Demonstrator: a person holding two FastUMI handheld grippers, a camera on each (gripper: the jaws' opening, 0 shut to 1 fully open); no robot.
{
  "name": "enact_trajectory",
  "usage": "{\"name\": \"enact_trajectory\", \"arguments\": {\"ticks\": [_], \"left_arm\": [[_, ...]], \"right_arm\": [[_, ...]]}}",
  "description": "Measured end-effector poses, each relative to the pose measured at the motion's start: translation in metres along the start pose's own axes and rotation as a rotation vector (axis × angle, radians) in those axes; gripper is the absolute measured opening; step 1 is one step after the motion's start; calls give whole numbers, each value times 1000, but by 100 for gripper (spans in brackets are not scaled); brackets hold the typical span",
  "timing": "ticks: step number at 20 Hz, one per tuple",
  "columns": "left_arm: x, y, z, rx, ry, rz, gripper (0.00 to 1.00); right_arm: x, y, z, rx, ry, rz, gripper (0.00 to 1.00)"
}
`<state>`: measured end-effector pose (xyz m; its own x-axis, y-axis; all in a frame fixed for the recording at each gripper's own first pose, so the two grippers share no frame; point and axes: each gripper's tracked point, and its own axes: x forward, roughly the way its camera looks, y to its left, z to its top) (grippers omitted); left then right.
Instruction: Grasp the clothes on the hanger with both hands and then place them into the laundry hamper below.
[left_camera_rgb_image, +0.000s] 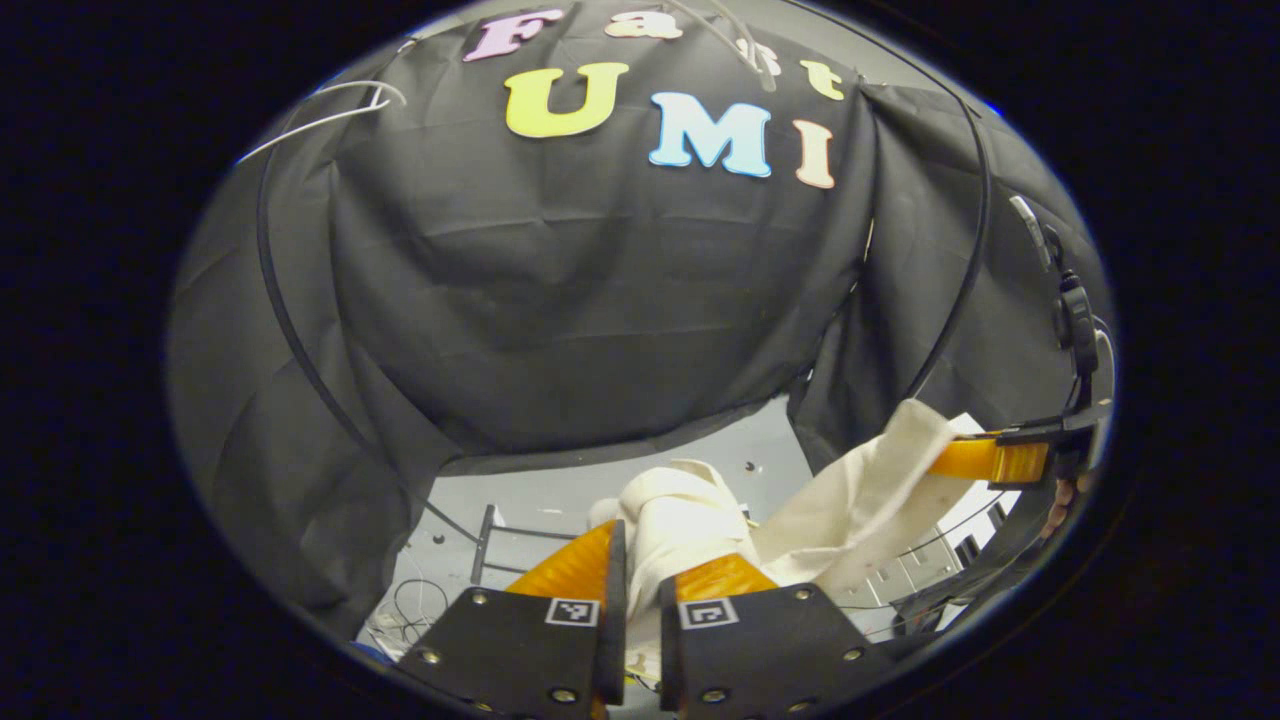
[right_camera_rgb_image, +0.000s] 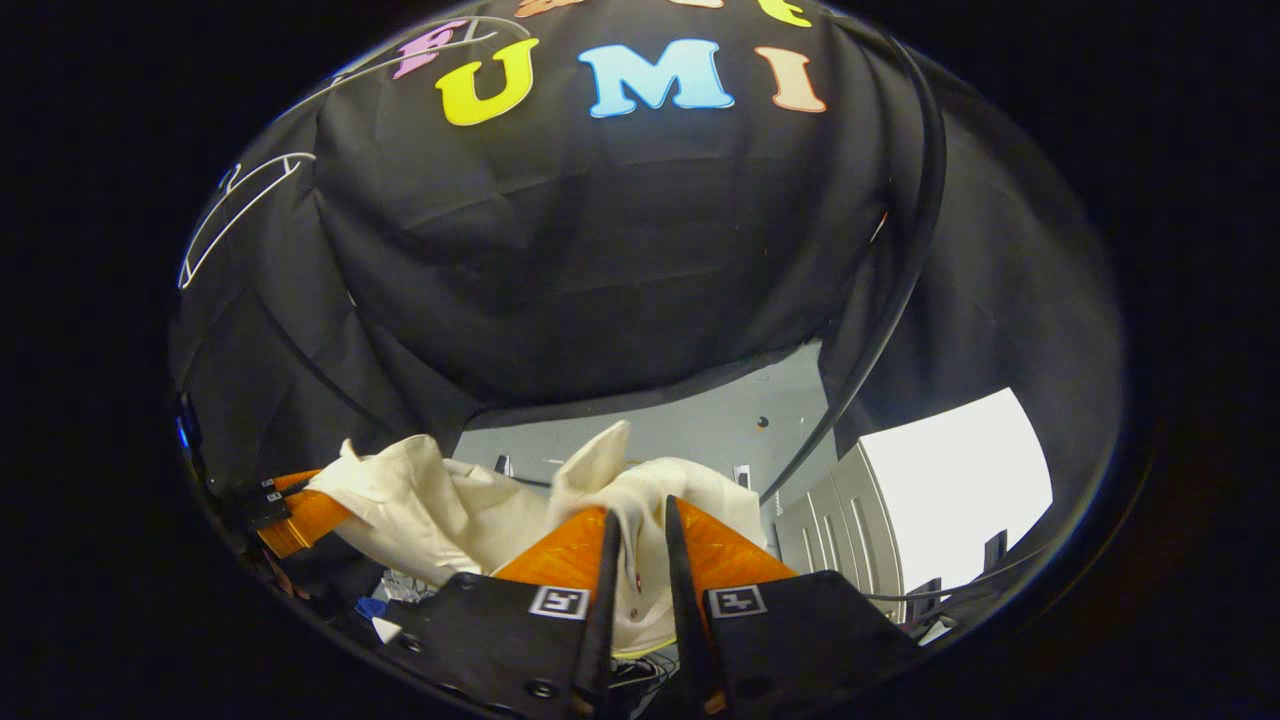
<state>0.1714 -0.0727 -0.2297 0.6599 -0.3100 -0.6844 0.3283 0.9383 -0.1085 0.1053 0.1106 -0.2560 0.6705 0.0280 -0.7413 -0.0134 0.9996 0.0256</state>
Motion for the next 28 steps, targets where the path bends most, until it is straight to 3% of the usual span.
{"name": "enact_trajectory", "arguments": {"ticks": [2,4,5,11,12,16,17,18,21,26,27,28], "left_arm": [[-3,-10,-18,-20,65,-57,47],[-6,-2,-28,-18,114,-19,80],[-11,4,-30,-16,124,5,97],[-34,15,-30,-71,91,110,97],[-39,17,-29,-72,83,143,97],[-72,13,-15,-94,31,279,96],[-80,13,-8,-106,2,316,97],[-90,9,2,-116,-37,351,97],[-132,-24,42,-119,-143,437,97],[-197,-88,112,-65,-359,514,97],[-216,-97,126,-52,-403,529,97],[-229,-106,140,-47,-444,541,97]], "right_arm": [[-5,8,-3,-19,17,29,59],[-12,3,-2,-35,13,20,89],[-17,-1,0,-36,3,12,99],[-43,-40,15,-20,-100,-25,100],[-47,-51,18,-20,-119,-28,96],[-64,-91,34,-55,-191,-8,100],[-71,-102,40,-71,-222,-4,96],[-79,-113,48,-85,-258,-5,100],[-104,-143,58,-115,-351,-2,99],[-158,-171,100,-154,-561,39,96],[-169,-174,113,-153,-605,47,99],[-180,-178,126,-148,-651,50,96]]}}
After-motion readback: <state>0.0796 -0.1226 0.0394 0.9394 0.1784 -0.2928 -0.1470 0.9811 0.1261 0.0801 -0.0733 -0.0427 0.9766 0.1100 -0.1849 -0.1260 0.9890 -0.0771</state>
